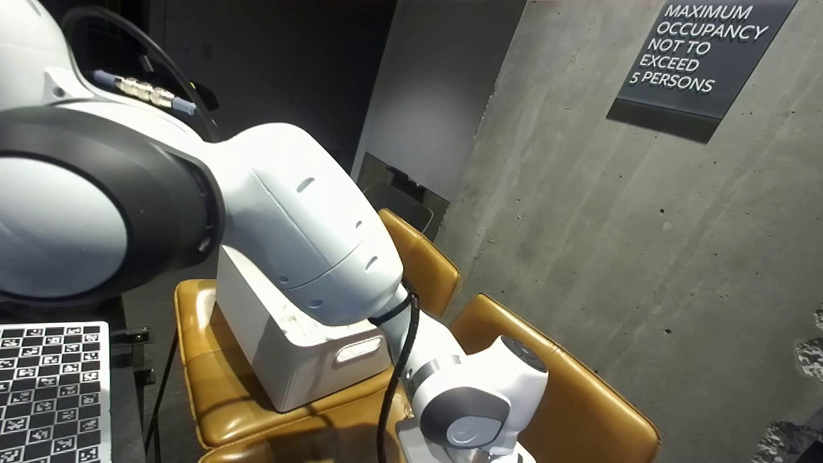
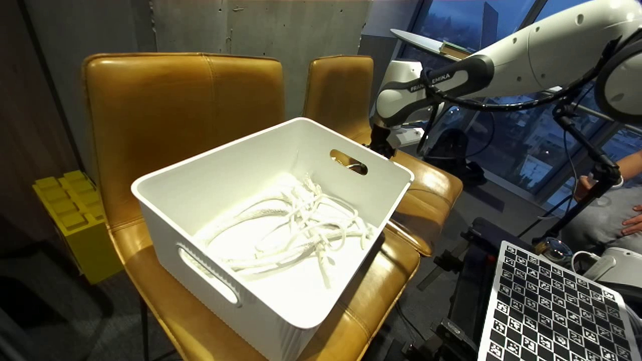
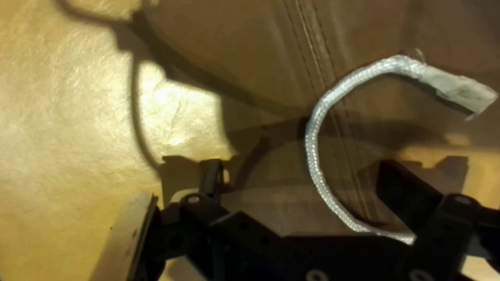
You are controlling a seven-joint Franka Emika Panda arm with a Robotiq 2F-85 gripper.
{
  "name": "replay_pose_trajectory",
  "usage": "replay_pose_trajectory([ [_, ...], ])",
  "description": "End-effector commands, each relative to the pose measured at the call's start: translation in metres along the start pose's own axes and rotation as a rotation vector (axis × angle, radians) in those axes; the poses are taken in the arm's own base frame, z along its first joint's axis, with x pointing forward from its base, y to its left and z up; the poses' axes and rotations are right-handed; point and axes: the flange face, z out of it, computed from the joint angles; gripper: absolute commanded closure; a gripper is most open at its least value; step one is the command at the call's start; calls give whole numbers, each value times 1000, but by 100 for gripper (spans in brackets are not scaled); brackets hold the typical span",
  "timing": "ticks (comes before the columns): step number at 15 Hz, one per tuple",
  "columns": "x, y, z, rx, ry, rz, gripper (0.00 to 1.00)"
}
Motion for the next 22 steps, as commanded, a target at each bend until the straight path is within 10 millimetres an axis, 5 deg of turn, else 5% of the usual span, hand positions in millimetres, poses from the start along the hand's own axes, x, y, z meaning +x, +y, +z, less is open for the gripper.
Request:
replay_pose_trajectory([
  [1, 9, -2, 5, -46, -6, 24, 26],
  [4, 12, -1, 4, -52, -16, 34, 36],
  [12, 19, 8, -5, -78, -20, 65, 97],
  [17, 22, 9, -14, -85, -9, 80, 97],
  [22, 23, -17, -86, -73, 27, 52, 97],
])
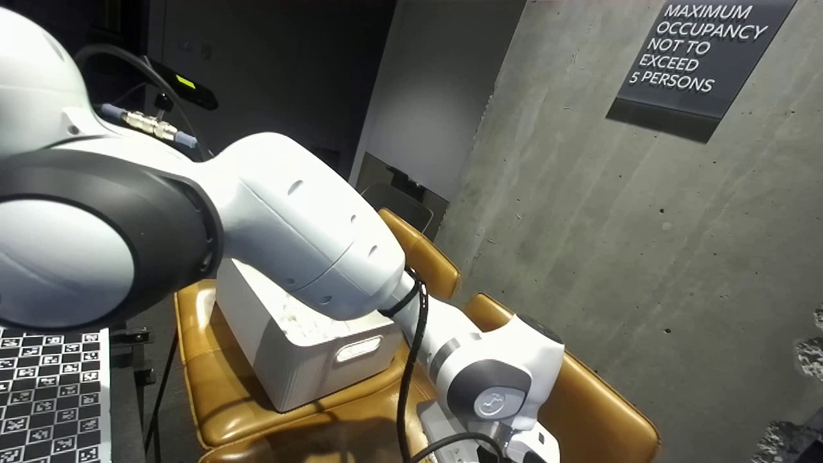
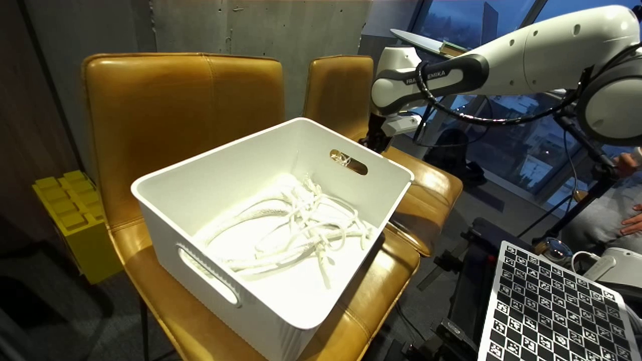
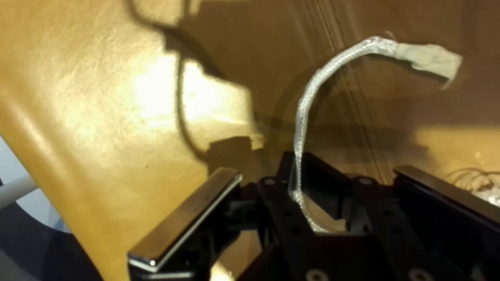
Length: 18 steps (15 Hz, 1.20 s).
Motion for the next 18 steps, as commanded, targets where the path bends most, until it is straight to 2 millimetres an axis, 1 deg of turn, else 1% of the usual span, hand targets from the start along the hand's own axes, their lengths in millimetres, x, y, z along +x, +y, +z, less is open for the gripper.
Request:
replay_pose_trajectory([
  [1, 0, -18, -71, -9, 31, -16, 97],
  [3, -1, -33, -111, -14, 63, -21, 97],
  [5, -6, -46, -153, -9, 88, -28, 97],
  [7, -16, -59, -192, 2, 114, -34, 97],
  [9, -30, -77, -230, 17, 131, -41, 97],
  [11, -48, -95, -264, 28, 153, -59, 97],
  [14, -82, -124, -304, 32, 181, -91, 97],
  [16, -109, -143, -326, 29, 187, -111, 97],
  [18, -140, -163, -340, 27, 179, -132, 97],
])
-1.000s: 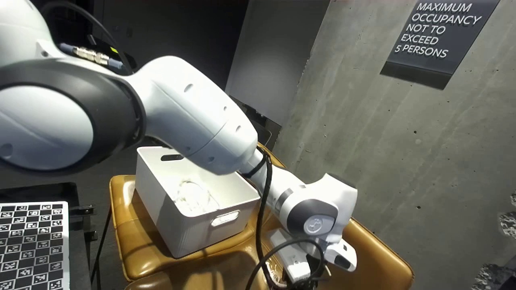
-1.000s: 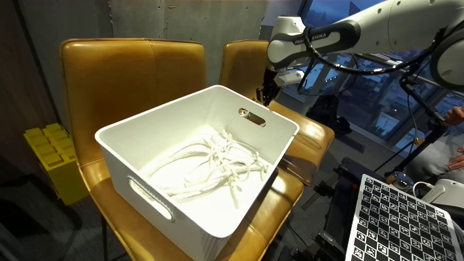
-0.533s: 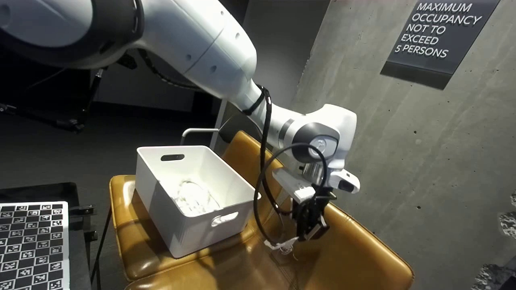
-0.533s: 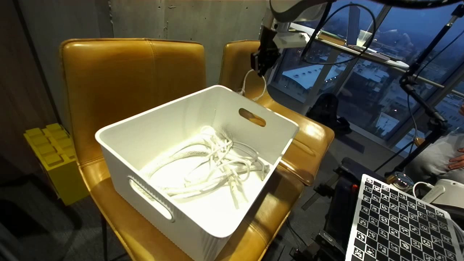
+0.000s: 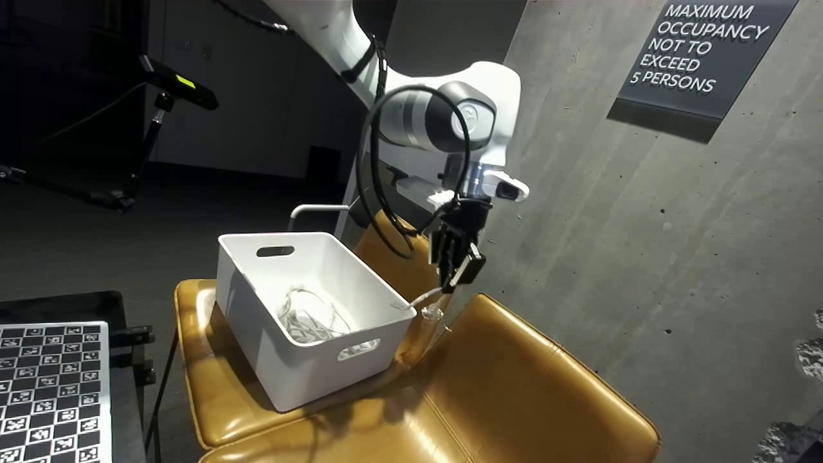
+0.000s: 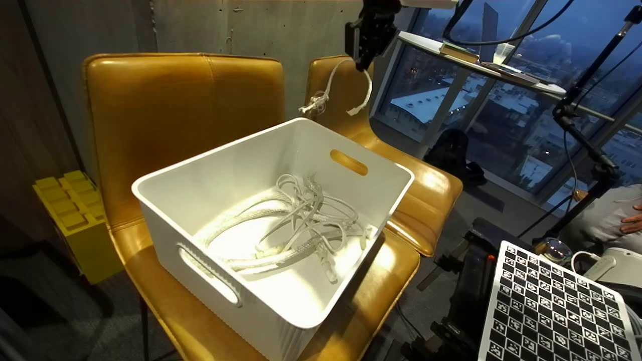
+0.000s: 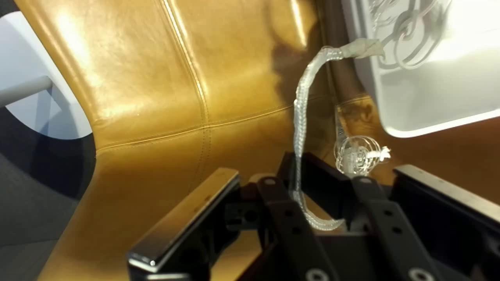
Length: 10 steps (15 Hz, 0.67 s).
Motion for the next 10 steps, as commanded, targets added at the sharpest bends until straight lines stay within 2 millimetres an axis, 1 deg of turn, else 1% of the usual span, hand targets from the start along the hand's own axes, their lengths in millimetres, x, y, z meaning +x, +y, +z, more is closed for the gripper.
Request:
replay_pose_trajectory([
  [1, -57, -34, -36, 5, -16, -30, 97],
  [3, -88, -58, -47, 19, -24, -56, 97],
  [4, -105, -70, -49, 25, -29, -66, 97],
  [6, -137, -85, -46, 31, -49, -75, 97],
  [9, -170, -101, -35, 35, -80, -87, 97],
  [10, -177, -104, -30, 38, -82, -90, 97],
])
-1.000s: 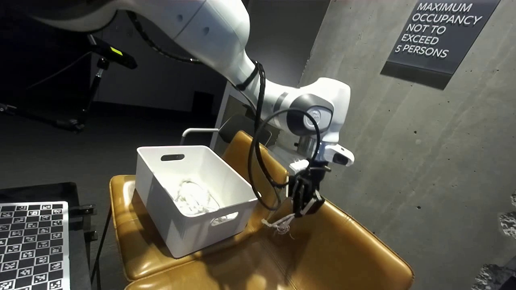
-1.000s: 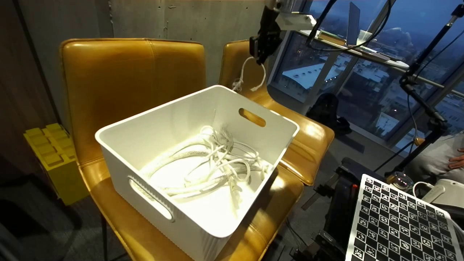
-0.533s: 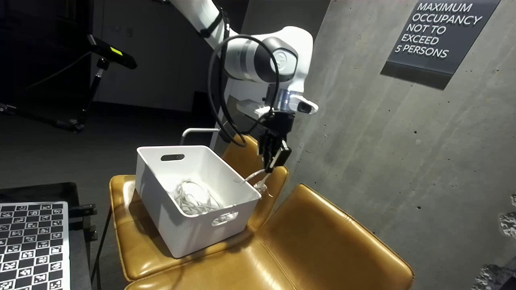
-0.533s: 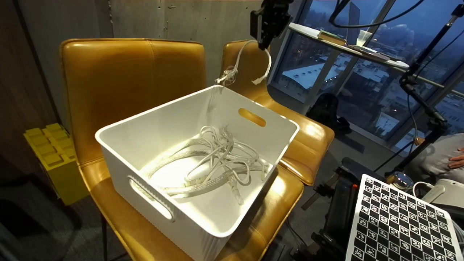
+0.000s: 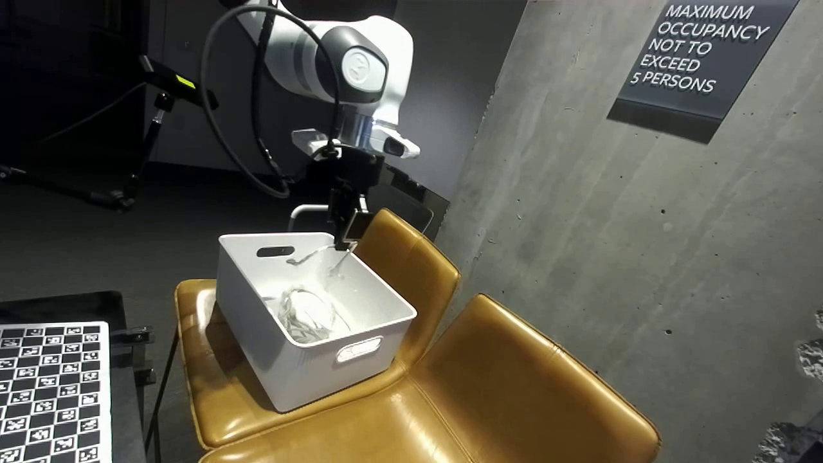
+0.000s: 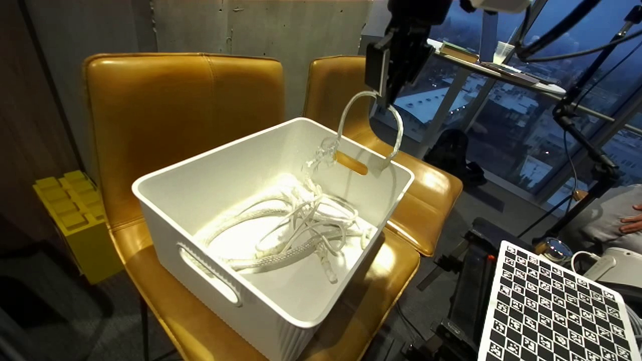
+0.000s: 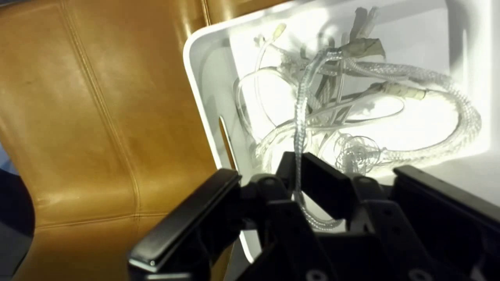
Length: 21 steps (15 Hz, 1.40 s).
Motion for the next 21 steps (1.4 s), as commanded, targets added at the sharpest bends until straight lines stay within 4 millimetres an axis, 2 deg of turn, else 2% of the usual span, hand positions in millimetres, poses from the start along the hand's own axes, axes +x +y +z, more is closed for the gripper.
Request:
replay_pose_trajectory([
  [1, -33, -6, 14, -2, 7, -2, 97],
  [4, -39, -7, 28, 13, 11, -11, 97],
  [7, -47, -10, 32, 51, 47, -24, 95],
  [8, -49, -13, 31, 63, 65, -29, 81],
  [9, -52, -15, 31, 71, 77, -33, 62],
  [13, -56, -14, 35, 95, 105, -42, 34],
  [17, -57, 14, 45, 107, 79, -30, 5],
  [19, -57, 36, 49, 123, 64, -17, 0],
  [21, -59, 59, 50, 134, 44, -2, 0],
])
